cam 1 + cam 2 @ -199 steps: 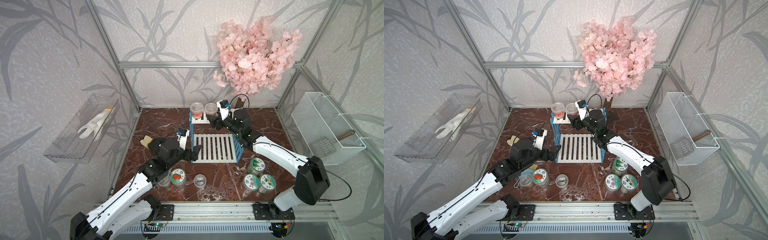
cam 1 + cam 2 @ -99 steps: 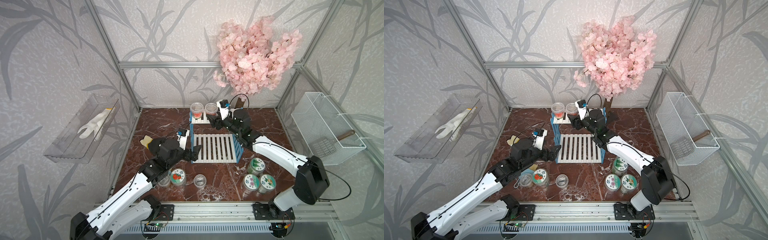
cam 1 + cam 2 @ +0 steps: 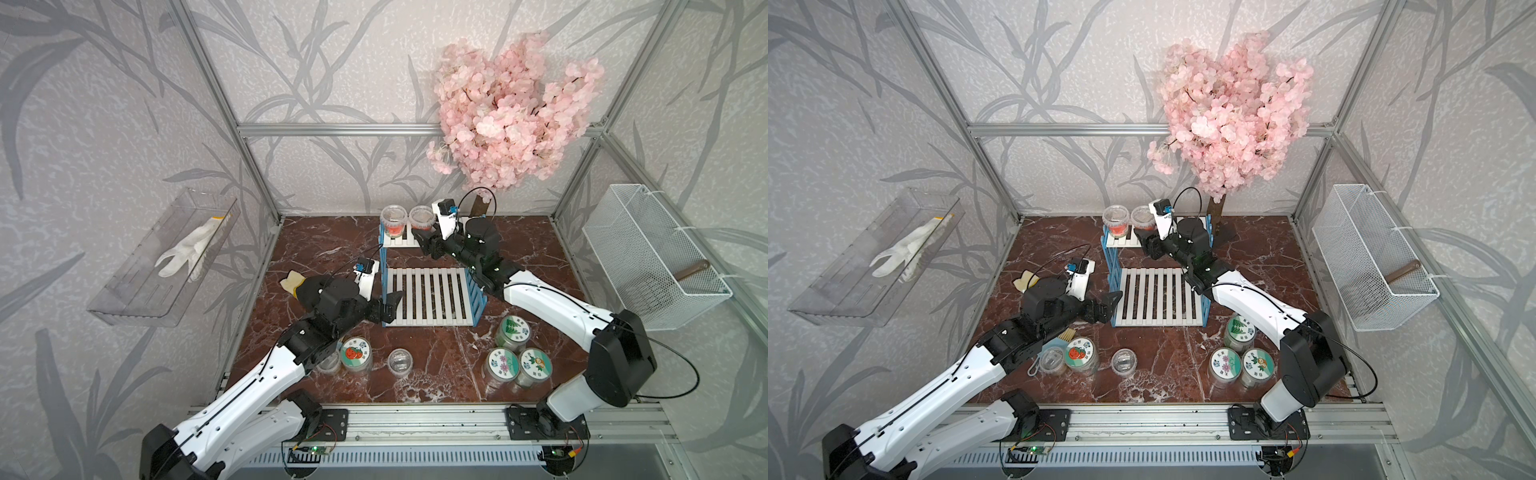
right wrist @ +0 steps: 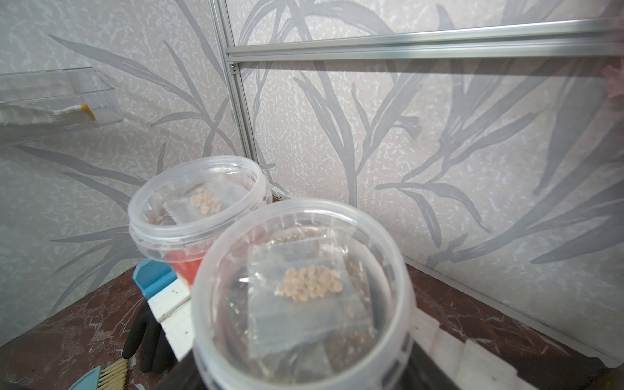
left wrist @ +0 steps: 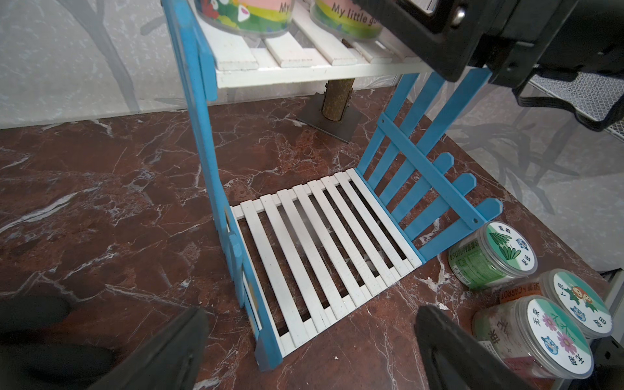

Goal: Place the seed container on the shelf
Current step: Place the seed jar on the shelf.

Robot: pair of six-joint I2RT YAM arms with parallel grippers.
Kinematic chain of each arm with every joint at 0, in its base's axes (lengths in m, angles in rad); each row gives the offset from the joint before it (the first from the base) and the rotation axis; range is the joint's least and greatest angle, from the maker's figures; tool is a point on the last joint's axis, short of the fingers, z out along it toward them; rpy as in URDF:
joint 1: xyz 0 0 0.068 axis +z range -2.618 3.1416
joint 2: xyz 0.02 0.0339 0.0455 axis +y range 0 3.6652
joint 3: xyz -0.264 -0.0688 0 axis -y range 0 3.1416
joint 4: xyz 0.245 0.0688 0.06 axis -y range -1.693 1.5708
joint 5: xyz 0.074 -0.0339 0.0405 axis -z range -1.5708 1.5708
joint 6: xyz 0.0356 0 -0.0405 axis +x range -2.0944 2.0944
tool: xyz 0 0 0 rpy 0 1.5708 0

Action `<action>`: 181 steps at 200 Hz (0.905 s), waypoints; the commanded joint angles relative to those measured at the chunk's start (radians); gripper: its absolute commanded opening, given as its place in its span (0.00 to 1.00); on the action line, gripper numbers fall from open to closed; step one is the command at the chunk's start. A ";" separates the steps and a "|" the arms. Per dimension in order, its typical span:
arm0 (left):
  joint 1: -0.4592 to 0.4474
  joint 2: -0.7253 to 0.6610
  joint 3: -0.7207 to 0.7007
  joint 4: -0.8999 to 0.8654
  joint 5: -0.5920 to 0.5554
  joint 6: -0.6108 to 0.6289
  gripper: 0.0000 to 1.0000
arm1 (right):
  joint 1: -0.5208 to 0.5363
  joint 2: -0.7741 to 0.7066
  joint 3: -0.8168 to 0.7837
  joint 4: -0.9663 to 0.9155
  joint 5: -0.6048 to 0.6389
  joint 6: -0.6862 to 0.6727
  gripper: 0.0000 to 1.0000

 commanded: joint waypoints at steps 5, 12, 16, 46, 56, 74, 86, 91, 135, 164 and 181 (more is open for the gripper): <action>0.003 -0.022 0.005 0.042 0.018 -0.001 1.00 | -0.006 0.001 0.029 0.003 0.000 -0.002 0.67; 0.003 -0.027 0.003 0.063 0.028 0.000 1.00 | -0.006 0.000 0.029 0.001 -0.004 0.000 0.67; 0.003 -0.031 0.002 0.073 0.030 0.001 1.00 | -0.006 0.000 0.029 0.001 -0.005 0.003 0.67; 0.003 -0.044 0.016 0.142 0.037 0.030 1.00 | -0.006 0.001 0.029 0.001 -0.006 0.005 0.67; 0.002 -0.044 0.021 0.156 0.038 0.045 1.00 | -0.006 0.001 0.029 0.002 -0.006 0.005 0.67; 0.002 -0.042 0.036 0.173 0.039 0.062 1.00 | -0.006 0.000 0.029 0.000 -0.007 0.007 0.67; 0.002 -0.035 0.044 0.177 0.036 0.073 1.00 | -0.006 -0.001 0.029 0.000 -0.008 0.010 0.67; 0.003 -0.033 0.046 0.177 0.032 0.076 1.00 | -0.006 0.000 0.030 0.000 -0.008 0.010 0.67; 0.003 -0.029 0.046 0.229 0.023 0.054 1.00 | -0.006 0.005 0.039 -0.005 -0.010 0.011 0.67; 0.003 -0.023 0.048 0.239 0.030 0.048 1.00 | -0.006 0.010 0.044 -0.002 -0.009 0.012 0.67; 0.002 -0.023 0.046 0.235 0.031 0.047 1.00 | -0.005 0.013 0.045 -0.004 -0.010 0.012 0.67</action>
